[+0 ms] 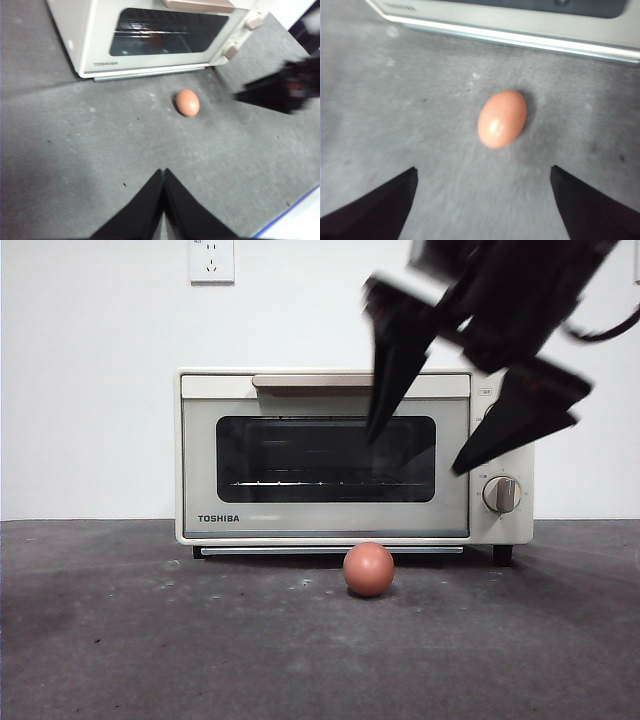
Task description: Eggoven
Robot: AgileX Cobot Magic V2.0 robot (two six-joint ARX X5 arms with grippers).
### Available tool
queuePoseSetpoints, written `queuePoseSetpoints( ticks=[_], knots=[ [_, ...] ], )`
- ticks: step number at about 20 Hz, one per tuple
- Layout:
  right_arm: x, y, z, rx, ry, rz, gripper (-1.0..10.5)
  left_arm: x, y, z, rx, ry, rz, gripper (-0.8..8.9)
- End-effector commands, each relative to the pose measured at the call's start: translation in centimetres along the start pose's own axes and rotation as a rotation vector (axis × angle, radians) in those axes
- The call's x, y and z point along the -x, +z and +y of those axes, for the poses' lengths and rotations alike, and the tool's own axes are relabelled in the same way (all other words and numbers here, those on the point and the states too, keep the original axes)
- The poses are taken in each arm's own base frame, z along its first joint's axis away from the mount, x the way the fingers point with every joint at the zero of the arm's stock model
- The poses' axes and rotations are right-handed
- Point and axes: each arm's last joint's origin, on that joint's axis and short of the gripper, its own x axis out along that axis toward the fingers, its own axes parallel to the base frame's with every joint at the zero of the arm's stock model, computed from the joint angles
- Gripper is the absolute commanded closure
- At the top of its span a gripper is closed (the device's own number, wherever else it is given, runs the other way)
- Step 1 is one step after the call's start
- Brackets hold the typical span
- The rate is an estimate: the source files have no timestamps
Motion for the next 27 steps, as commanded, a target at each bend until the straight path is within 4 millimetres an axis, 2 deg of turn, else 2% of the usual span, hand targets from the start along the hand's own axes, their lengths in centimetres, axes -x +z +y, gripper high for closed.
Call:
queuePoseSetpoints(
  ticks=[1, 5, 11, 17, 27],
  knots=[
    [-1.9, 1.2, 1.1, -0.005, -0.013, 0.009, 5.2, 0.2, 0.5, -0.4, -0.031, -0.021, -0.014, 8.06],
    [-5.0, 1.9, 1.6, 0.003, -0.057, 0.056, 5.2, 0.1, 0.4, -0.6, -0.045, -0.047, -0.002, 8.06],
    [-8.0, 1.7, 1.4, -0.010, -0.106, 0.081, 5.3, 0.0, 0.4, -0.9, -0.062, -0.074, 0.009, 8.06],
    [-9.8, 1.4, 1.1, -0.016, -0.130, 0.059, 5.3, -0.1, 0.4, -1.1, -0.071, -0.091, 0.017, 8.06],
    [-11.4, 1.1, 0.8, -0.018, -0.158, 0.045, 5.3, -0.2, 0.4, -1.1, -0.073, -0.094, 0.019, 8.06]
  ],
)
